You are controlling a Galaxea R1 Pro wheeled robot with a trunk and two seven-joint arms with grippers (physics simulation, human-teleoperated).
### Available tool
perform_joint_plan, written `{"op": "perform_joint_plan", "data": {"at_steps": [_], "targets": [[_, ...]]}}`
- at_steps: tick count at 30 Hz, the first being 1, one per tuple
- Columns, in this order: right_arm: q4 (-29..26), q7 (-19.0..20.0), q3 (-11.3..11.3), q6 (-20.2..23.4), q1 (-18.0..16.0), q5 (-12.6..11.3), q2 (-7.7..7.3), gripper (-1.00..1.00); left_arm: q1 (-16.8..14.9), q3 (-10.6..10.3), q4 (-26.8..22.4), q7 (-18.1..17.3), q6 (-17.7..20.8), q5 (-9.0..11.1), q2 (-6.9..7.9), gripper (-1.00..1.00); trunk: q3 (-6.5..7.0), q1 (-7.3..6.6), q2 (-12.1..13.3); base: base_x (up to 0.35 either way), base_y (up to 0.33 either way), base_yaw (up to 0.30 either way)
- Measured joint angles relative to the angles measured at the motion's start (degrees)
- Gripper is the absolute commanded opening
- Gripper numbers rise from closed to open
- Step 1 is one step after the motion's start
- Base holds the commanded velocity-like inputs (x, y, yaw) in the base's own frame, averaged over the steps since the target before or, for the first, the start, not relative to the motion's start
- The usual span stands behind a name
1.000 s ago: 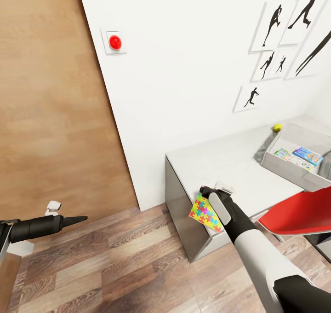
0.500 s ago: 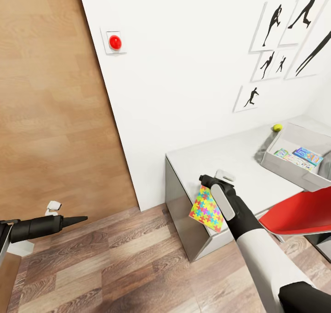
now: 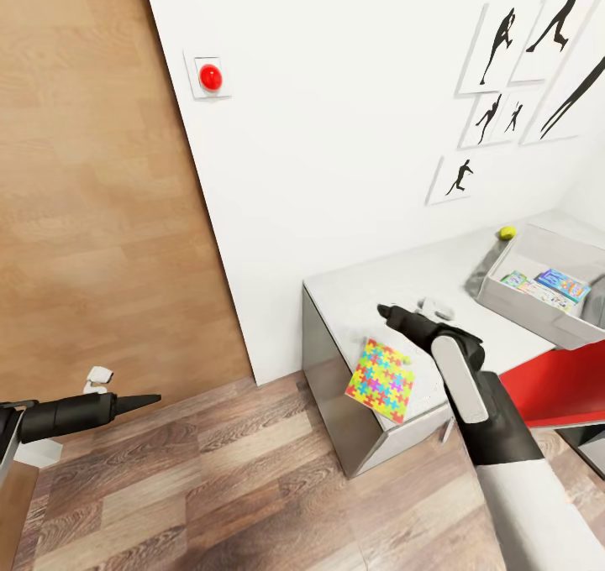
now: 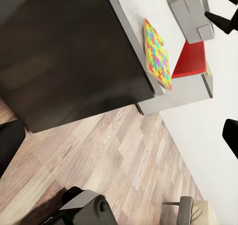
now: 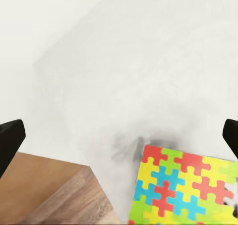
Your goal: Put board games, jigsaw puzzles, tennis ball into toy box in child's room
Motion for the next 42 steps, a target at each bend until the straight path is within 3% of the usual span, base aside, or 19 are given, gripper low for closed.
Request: {"op": "perform_joint_plan", "data": {"at_steps": [1, 3, 4, 6, 7, 8, 9, 10, 12, 13, 18, 24, 42], "targets": [[-2.9, 3.2, -1.4, 0.5, 3.0, -3.3, -1.25, 1.0, 0.0, 0.0, 0.0, 0.0, 0.0, 0.0, -0.02, 1.0, -0.01, -0.01, 0.0, 0.0, 0.0, 0.0], [-5.2, 7.4, -3.0, 0.8, 6.4, -6.7, -2.78, 1.0, 0.0, 0.0, 0.0, 0.0, 0.0, 0.0, 0.0, 1.0, 0.0, 0.0, 0.0, 0.0, 0.0, 0.0], [-6.7, 12.4, -4.6, 0.9, 9.8, -9.4, -4.37, 1.0, 0.0, 0.0, 0.0, 0.0, 0.0, 0.0, 0.0, 1.0, 0.0, -0.01, 0.0, 0.0, 0.0, 0.0], [-7.7, 18.4, -6.0, 0.7, 13.6, -11.7, -6.01, 1.0, 0.0, 0.0, 0.0, 0.0, 0.0, 0.0, -0.03, 1.0, 0.05, 0.0, 0.0, 0.0, 0.0, 0.0], [-8.2, 24.6, -7.3, 0.3, 16.9, -13.4, -7.24, 1.0, 0.0, 0.0, 0.0, 0.0, 0.0, 0.0, -0.05, 1.0, 0.1, -0.01, 0.0, 0.0, 0.0, 0.0], [-8.4, 27.9, -8.0, 0.1, 18.5, -14.3, -7.74, 1.0, 0.0, 0.0, 0.0, 0.0, 0.0, -0.1, -0.07, 1.0, 0.17, 0.0, 0.0, 0.0, 0.0, 0.0], [-8.5, 31.5, -8.7, -0.3, 20.0, -14.6, -8.13, 1.0, 0.0, 0.0, 0.0, 0.0, 0.0, -0.1, -0.09, 1.0, 0.24, 0.0, 0.0, 0.0, 0.0, 0.0], [-8.5, 38.3, -10.0, -1.3, 22.4, -15.0, -8.67, 1.0, 0.0, 0.0, 0.0, 0.0, 0.0, -0.1, -0.12, 1.0, 0.31, 0.0, 0.0, 0.0, 0.0, 0.0], [-8.3, 44.7, -11.3, -2.7, 24.6, -15.1, -9.03, 1.0, 0.0, 0.0, 0.0, 0.0, 0.0, -0.1, -0.17, 1.0, 0.48, 0.0, 0.0, 0.0, 0.0, 0.0], [-7.9, 50.1, -12.3, -4.3, 26.2, -15.0, -9.28, 1.0, 0.0, 0.0, 0.0, 0.0, 0.0, -0.1, -0.19, 1.0, 0.57, 0.0, 0.0, 0.0, 0.0, 0.0], [-7.2, 60.3, -14.4, -6.9, 28.6, -14.5, -9.71, 1.0, 0.0, 0.1, 0.0, 0.0, 0.0, 0.0, -0.26, 1.0, 1.01, 0.0, 0.0, 0.0, -0.047, 0.0], [-6.6, 63.7, -15.6, -7.7, 29.3, -14.0, -9.87, 1.0, 0.0, 0.2, 0.1, 0.0, 0.0, 0.0, -0.28, 1.0, 1.33, 0.0, 0.0, 0.0, -0.181, 0.0], [-4.3, 64.7, -15.9, -8.3, 29.4, -12.5, -9.79, 1.0, 0.0, 0.2, 0.1, 0.0, 0.1, 0.0, -0.32, 1.0, 1.41, 0.01, 0.0, 0.0, -0.188, 0.0]]}}
